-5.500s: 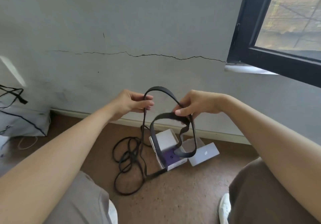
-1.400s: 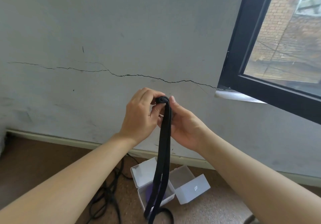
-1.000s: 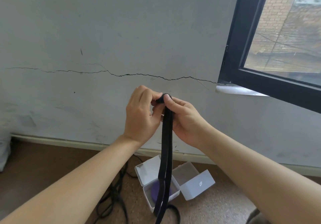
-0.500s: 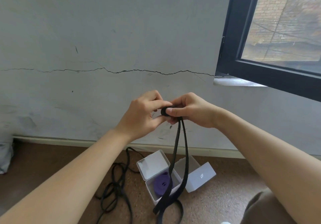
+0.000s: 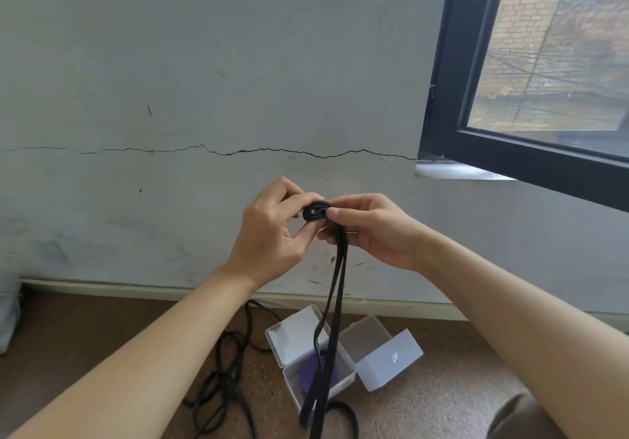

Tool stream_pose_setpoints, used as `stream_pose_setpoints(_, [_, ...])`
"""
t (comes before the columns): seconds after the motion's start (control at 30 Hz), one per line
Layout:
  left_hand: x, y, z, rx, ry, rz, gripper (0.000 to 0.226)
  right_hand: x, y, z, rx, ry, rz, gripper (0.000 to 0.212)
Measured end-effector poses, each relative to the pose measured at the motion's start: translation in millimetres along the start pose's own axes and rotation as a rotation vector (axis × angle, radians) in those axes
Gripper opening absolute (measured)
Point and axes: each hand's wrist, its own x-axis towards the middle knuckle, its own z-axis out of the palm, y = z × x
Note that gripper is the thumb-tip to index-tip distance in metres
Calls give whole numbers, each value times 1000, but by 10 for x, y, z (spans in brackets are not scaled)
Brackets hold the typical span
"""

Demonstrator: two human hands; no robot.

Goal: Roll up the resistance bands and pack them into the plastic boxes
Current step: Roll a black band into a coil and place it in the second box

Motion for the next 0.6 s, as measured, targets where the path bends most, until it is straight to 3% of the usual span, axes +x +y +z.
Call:
stream_pose_setpoints(0.2, [26, -10, -7, -7, 16, -19, 33, 25, 55, 137, -56, 202, -49, 25])
stream_pose_setpoints(0.3, [42, 1, -25, -17, -9, -12, 37, 20, 55, 165, 25, 196, -35, 26])
stream_pose_setpoints(0.43, [45, -1, -60, 10, -96, 16, 40, -14, 55, 174, 10, 158, 5, 46])
stream_pose_setpoints(0.6, [14, 18, -80, 54, -65, 16, 34, -32, 44, 210, 38, 186, 20, 35])
